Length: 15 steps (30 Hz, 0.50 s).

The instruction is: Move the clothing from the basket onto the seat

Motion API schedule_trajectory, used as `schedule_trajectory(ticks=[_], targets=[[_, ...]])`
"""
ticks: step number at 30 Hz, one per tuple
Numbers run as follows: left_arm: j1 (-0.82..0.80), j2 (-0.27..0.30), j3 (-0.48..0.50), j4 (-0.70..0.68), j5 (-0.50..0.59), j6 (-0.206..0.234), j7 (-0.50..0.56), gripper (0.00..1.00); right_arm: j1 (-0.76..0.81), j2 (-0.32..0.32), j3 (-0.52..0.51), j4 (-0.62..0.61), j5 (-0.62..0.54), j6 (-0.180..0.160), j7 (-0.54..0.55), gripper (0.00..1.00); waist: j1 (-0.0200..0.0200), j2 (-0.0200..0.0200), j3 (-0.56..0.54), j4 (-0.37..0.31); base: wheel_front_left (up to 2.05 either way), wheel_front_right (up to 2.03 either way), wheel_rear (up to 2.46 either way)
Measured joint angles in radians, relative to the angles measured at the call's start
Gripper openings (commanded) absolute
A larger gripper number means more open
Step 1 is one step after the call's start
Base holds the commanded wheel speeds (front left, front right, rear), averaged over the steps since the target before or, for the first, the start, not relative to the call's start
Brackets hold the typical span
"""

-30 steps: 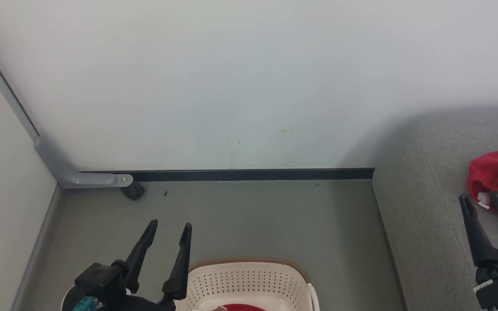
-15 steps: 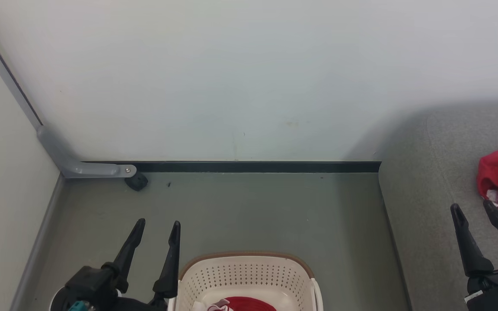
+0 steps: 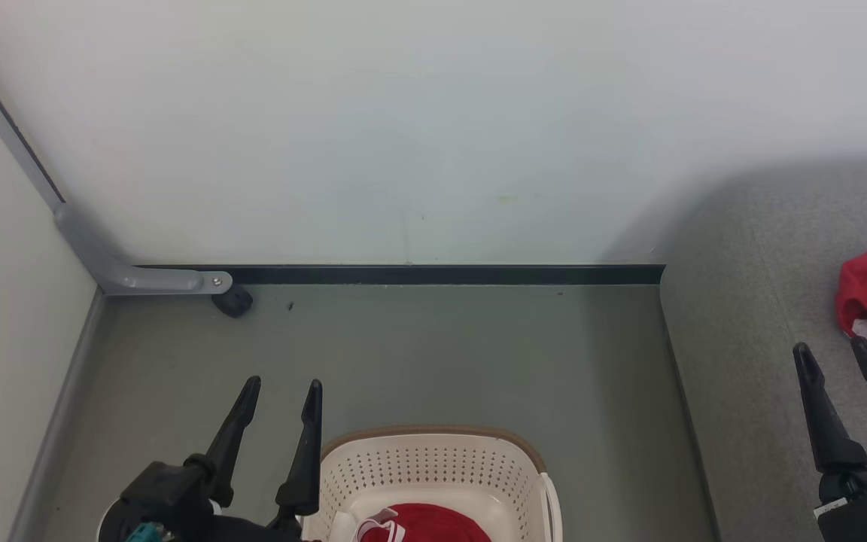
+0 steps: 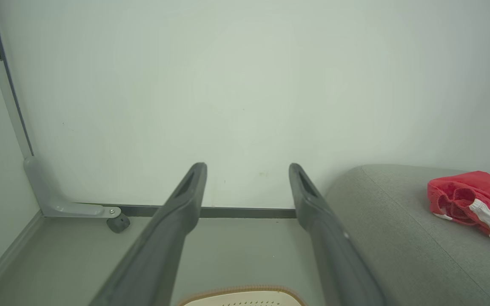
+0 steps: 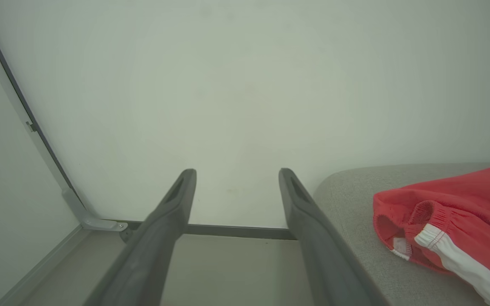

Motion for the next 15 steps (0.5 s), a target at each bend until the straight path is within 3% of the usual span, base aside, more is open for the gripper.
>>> schedule_trajectory(ticks=[15], targets=[[-0.055, -0.035, -0.02, -0.017, 0.05, 0.0, 0.036, 1.0, -0.011, -0.009, -0.037, -0.049, -0.016, 0.011, 0.0, 1.0, 0.0, 0.0, 0.103, -0.004, 0.0, 0.0, 0.0]])
